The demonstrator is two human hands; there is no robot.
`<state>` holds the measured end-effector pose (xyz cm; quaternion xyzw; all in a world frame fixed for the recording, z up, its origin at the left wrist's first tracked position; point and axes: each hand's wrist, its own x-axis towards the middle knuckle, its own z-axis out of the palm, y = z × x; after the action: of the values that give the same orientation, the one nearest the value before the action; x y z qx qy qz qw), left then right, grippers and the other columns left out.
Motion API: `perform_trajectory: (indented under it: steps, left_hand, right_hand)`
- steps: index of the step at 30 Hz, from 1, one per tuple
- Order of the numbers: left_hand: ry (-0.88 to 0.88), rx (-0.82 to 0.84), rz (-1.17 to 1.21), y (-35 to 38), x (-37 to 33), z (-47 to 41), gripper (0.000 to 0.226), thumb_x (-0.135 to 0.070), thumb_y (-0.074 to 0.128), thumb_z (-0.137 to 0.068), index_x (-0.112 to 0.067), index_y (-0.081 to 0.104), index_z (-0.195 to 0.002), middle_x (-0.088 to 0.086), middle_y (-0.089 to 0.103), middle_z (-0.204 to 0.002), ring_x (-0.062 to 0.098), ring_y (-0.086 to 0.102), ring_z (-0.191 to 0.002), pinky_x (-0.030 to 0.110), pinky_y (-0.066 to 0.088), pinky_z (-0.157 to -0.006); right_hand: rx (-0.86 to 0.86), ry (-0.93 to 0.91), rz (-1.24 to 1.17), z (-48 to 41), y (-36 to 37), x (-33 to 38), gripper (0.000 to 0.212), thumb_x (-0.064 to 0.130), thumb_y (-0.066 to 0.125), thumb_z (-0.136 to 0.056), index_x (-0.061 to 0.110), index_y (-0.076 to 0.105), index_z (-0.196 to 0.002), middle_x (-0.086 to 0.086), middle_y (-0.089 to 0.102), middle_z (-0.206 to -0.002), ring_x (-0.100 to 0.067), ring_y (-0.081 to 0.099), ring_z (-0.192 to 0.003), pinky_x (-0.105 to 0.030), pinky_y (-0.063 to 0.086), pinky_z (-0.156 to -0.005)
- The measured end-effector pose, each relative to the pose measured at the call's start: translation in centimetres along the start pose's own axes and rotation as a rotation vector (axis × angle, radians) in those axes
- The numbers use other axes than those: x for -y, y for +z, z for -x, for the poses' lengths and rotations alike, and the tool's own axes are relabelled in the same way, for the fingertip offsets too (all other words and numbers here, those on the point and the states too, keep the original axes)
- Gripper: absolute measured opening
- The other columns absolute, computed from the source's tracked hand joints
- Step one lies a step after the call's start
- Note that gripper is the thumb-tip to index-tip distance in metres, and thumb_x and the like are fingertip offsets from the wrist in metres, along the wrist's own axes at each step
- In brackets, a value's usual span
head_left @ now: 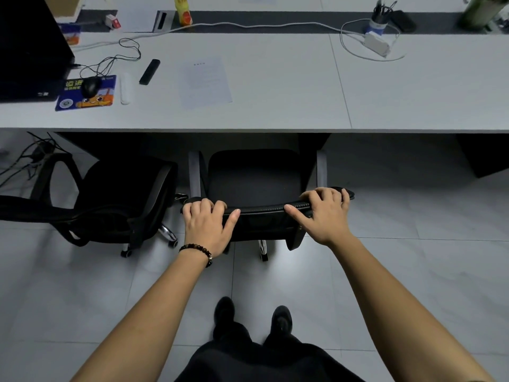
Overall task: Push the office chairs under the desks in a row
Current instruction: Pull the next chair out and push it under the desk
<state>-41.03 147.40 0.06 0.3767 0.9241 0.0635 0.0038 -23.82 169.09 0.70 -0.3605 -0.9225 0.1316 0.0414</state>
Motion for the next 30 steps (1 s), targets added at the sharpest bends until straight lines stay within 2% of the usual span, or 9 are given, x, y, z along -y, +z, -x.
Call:
perform_trajectory:
  steps: [4, 14, 17, 20, 23, 26, 30]
  left_hand:
    - [-0.025, -0.007, 0.019, 0.5, -0.1, 1.0, 0.053, -0.059, 0.026, -0.094, -0.021, 0.061, -0.102, 0.003, 0.058, -0.094, 0.024, 0.050, -0.095, 0.043, 0.028, -0.100]
    - [-0.026, -0.022, 0.005, 0.1, 0.1, -0.3, 0.054, -0.060, 0.026, -0.094, -0.020, 0.061, -0.102, 0.004, 0.057, -0.094, 0.025, 0.050, -0.094, 0.044, 0.029, -0.100]
    - [-0.024, -0.004, 0.000, 0.0, 0.0, 0.4, 0.054, -0.059, 0.025, -0.094, -0.020, 0.061, -0.106, 0.003, 0.058, -0.097, 0.024, 0.049, -0.098, 0.043, 0.027, -0.101]
    - [0.004, 0.018, 0.010, -0.2, 0.4, 1.0, 0.056, -0.058, 0.025, -0.095, -0.020, 0.059, -0.118, 0.003, 0.059, -0.108, 0.023, 0.049, -0.108, 0.043, 0.023, -0.108]
    - [0.085, 0.029, 0.005, -1.0, 1.9, 1.0, 0.058, -0.055, 0.022, -0.096, -0.019, 0.049, -0.133, 0.004, 0.055, -0.126, 0.022, 0.043, -0.125, 0.046, 0.016, -0.116]
    - [0.086, 0.025, 0.022, -1.8, 4.5, 0.5, 0.063, -0.055, 0.020, -0.095, -0.017, 0.041, -0.140, 0.008, 0.046, -0.141, 0.024, 0.035, -0.135, 0.046, 0.017, -0.117]
    - [-0.033, 0.044, 0.097, -2.4, 11.0, -0.1, 0.061, -0.053, 0.024, -0.097, -0.013, 0.038, -0.141, 0.010, 0.042, -0.145, 0.025, 0.035, -0.136, 0.046, 0.022, -0.115]
  right_hand:
    - [-0.032, -0.020, -0.002, 0.7, 0.5, 0.0, 0.067, 0.084, 0.028, -0.081, 0.028, 0.060, -0.100, 0.001, 0.054, -0.114, -0.022, 0.038, -0.122, -0.048, 0.004, -0.117]
    - [-0.049, -0.013, -0.046, -0.1, 0.6, 0.0, 0.066, 0.085, 0.030, -0.080, 0.028, 0.061, -0.098, 0.000, 0.052, -0.118, -0.025, 0.037, -0.125, -0.047, 0.001, -0.117]
    - [-0.071, -0.031, -0.035, 0.1, 0.9, -0.1, 0.066, 0.084, 0.031, -0.081, 0.028, 0.061, -0.098, 0.000, 0.053, -0.118, -0.024, 0.038, -0.123, -0.049, 0.003, -0.117]
    - [-0.107, -0.022, 0.000, 0.4, 1.3, 0.3, 0.063, 0.079, 0.037, -0.082, 0.025, 0.064, -0.100, -0.003, 0.055, -0.116, -0.027, 0.039, -0.123, -0.051, 0.002, -0.117]
    - [-0.118, 0.051, -0.014, 0.5, 1.7, 2.6, 0.053, 0.063, 0.039, -0.086, 0.020, 0.065, -0.100, -0.007, 0.057, -0.116, -0.030, 0.039, -0.126, -0.053, -0.001, -0.115]
    - [-0.135, 0.028, -0.035, 0.9, 2.6, 6.9, 0.044, 0.044, 0.032, -0.092, 0.017, 0.066, -0.101, -0.009, 0.060, -0.116, -0.029, 0.042, -0.125, -0.057, 0.009, -0.115]
    - [-0.167, -0.051, -0.045, 1.3, 4.1, 14.3, 0.046, 0.055, 0.037, -0.096, 0.021, 0.063, -0.113, -0.006, 0.057, -0.121, -0.026, 0.043, -0.126, -0.052, 0.012, -0.115]
